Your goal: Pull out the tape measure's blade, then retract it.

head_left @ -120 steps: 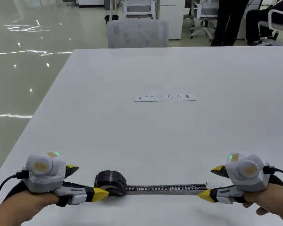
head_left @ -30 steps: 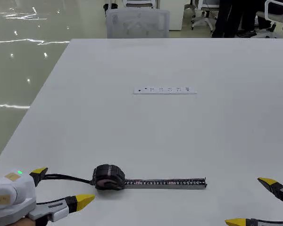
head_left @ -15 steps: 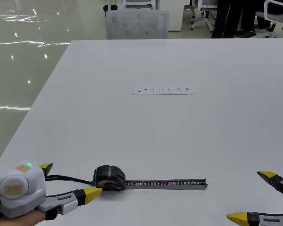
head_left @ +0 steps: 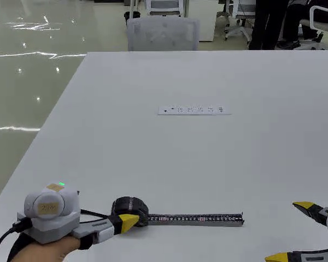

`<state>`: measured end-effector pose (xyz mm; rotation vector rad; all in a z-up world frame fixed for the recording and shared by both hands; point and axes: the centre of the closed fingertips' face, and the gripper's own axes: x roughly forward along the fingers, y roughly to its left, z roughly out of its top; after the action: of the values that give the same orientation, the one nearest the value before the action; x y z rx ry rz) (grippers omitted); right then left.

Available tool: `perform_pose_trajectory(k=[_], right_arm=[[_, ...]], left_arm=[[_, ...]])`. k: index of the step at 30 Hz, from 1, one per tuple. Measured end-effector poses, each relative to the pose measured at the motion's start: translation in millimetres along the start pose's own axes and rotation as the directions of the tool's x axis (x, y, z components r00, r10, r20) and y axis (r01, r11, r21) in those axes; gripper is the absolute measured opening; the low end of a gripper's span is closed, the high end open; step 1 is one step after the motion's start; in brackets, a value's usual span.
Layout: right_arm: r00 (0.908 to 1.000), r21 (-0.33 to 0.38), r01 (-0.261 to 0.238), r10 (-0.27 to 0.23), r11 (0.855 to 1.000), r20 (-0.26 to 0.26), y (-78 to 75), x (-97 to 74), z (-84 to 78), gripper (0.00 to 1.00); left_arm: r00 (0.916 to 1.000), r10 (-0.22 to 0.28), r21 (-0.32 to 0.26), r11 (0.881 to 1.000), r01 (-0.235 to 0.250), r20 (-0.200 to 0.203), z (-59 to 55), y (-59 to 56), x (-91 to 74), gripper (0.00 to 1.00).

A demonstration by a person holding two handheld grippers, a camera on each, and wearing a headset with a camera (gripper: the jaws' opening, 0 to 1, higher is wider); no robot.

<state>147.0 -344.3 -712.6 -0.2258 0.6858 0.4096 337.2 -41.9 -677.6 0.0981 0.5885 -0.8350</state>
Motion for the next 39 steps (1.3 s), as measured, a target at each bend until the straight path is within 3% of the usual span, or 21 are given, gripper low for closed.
perform_pose_trajectory(k=[3,7,10,15,17,22,25,27,30,32,35,36,39], right_arm=[[0.9995,0.004,-0.027,0.027,1.000,-0.019,2.9,2.6,0.9,0.92],[0.9964,-0.053,-0.070,0.068,0.996,-0.050,7.9,6.2,0.6,0.92],[0.9921,-0.082,-0.105,0.098,0.991,-0.078,12.9,8.0,0.7,0.92],[0.9867,-0.124,-0.139,0.127,0.983,-0.102,15.5,13.2,4.6,0.92],[0.9833,-0.149,-0.157,0.141,0.976,-0.115,15.3,16.6,7.5,0.91],[0.9692,-0.196,-0.215,0.184,0.957,-0.163,14.3,26.8,12.2,0.91],[0.9536,-0.221,-0.265,0.221,0.939,-0.204,15.0,33.3,11.9,0.88],[0.9504,-0.262,-0.272,0.216,0.926,-0.224,12.1,38.7,13.5,0.88],[0.9380,-0.267,-0.304,0.239,0.914,-0.251,10.7,45.4,14.5,0.87],[0.9295,-0.280,-0.324,0.249,0.903,-0.272,8.1,50.3,15.1,0.86],[0.9242,-0.298,-0.339,0.256,0.892,-0.283,3.7,58.1,18.5,0.83],[0.9153,-0.294,-0.358,0.270,0.886,-0.299,3.3,61.5,18.0,0.82],[0.8891,-0.314,-0.415,0.308,0.854,-0.338,6.7,67.3,15.9,0.71]], left_arm=[[1.0000,-0.001,0.019,1.000,0.002,-0.006,-5.4,-7.8,6.1,0.94],[0.9991,0.006,0.002,1.000,-0.006,-0.041,-17.2,-11.3,10.7,0.96],[0.9970,0.032,0.027,0.999,-0.030,-0.071,-22.0,-9.1,13.1,0.99],[0.9962,0.041,0.002,0.999,-0.041,-0.078,-25.4,-12.5,14.7,1.00],[0.9957,0.061,0.018,0.998,-0.060,-0.070,-26.3,-12.3,18.8,1.00],[0.9947,0.081,0.035,0.996,-0.079,-0.063,-25.5,-17.1,30.1,1.00],[0.9961,0.069,0.004,0.998,-0.069,-0.056,-26.7,-21.5,39.5,1.00],[0.9984,0.047,-0.002,0.999,-0.047,-0.032,-27.9,-25.1,46.3,1.00],[0.9969,0.049,-0.020,0.999,-0.050,-0.061,-35.6,-23.1,50.9,1.00],[0.9970,0.073,-0.019,0.997,-0.074,-0.025,-26.9,-18.8,50.2,1.00],[0.9924,0.123,0.002,0.992,-0.123,0.009,-19.5,-8.3,51.0,1.00],[0.9915,0.127,0.015,0.992,-0.127,0.030,-16.3,-7.1,52.6,1.00],[0.9950,0.098,-0.029,0.995,-0.097,0.019,-22.1,-12.5,57.1,1.00]])
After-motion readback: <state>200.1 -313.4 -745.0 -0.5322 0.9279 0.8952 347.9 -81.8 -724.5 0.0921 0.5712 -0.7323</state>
